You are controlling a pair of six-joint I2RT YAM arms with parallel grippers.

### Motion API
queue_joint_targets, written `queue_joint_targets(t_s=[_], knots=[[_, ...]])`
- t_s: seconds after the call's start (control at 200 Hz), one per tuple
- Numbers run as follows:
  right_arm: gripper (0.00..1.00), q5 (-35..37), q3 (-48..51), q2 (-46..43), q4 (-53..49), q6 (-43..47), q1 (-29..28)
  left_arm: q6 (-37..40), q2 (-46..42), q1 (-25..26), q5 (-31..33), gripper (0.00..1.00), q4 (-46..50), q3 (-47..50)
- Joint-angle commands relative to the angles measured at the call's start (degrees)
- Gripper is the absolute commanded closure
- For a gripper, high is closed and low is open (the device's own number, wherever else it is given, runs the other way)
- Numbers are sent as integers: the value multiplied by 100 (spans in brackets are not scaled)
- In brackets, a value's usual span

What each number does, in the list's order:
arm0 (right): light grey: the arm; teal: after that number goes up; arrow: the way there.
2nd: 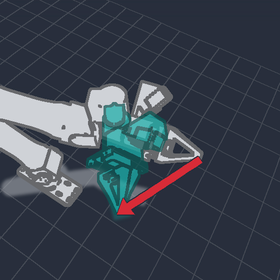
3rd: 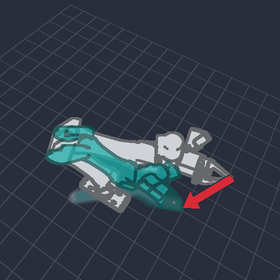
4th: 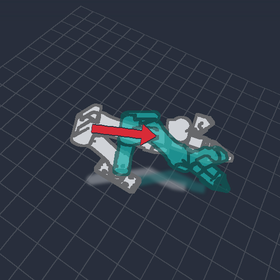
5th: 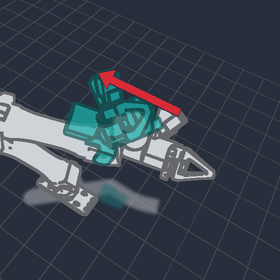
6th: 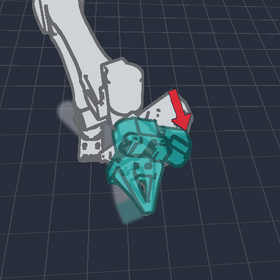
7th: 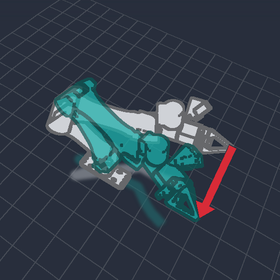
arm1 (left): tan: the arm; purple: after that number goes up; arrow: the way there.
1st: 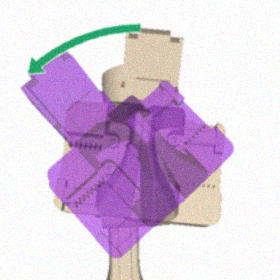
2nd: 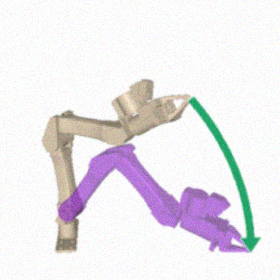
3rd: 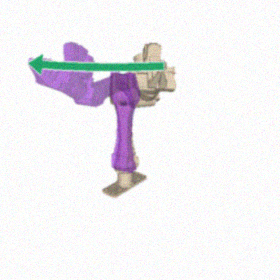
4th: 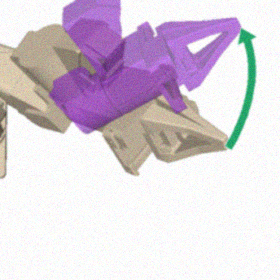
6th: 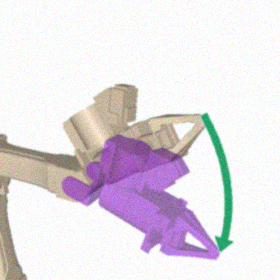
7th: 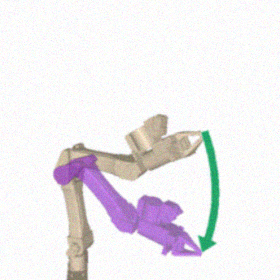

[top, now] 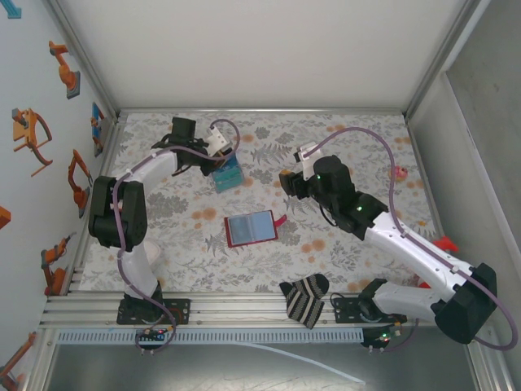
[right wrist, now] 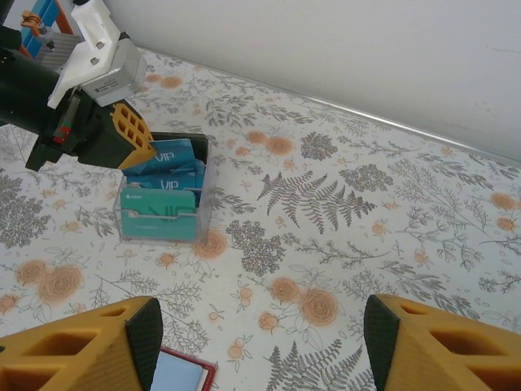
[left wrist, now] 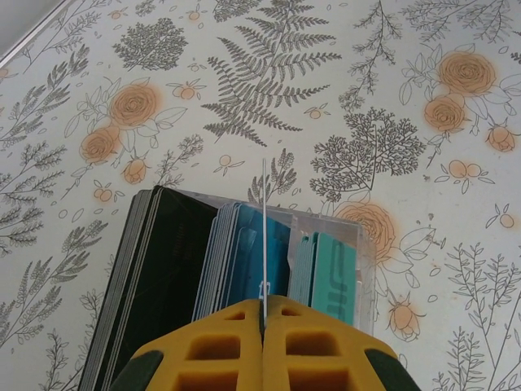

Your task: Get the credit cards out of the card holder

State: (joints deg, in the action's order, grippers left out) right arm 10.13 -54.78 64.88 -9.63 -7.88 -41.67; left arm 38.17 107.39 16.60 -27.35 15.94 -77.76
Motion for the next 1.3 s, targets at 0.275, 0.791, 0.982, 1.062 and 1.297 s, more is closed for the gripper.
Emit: queue_joint_targets(t_s=[0.275,0.791,0.982,1.062,1.297], knots=[[34,147,29,77,199,-108,27,398,404,-154,-331,100,493,-457],[34,-19,-181,326,33,-84,19,381,584,-195,-373,67,746,-733],[38,-166,-401,502,-359,-143,14,36,98,-195,-501,65,591,-524],[40,-157,-501,566,-590,-242,1,-292,-325,-191,-514,59,273,-201],[46,-107,-671,897,-1132,-783,-172,-1897,-2109,-193,-310,10,-1636,1713]])
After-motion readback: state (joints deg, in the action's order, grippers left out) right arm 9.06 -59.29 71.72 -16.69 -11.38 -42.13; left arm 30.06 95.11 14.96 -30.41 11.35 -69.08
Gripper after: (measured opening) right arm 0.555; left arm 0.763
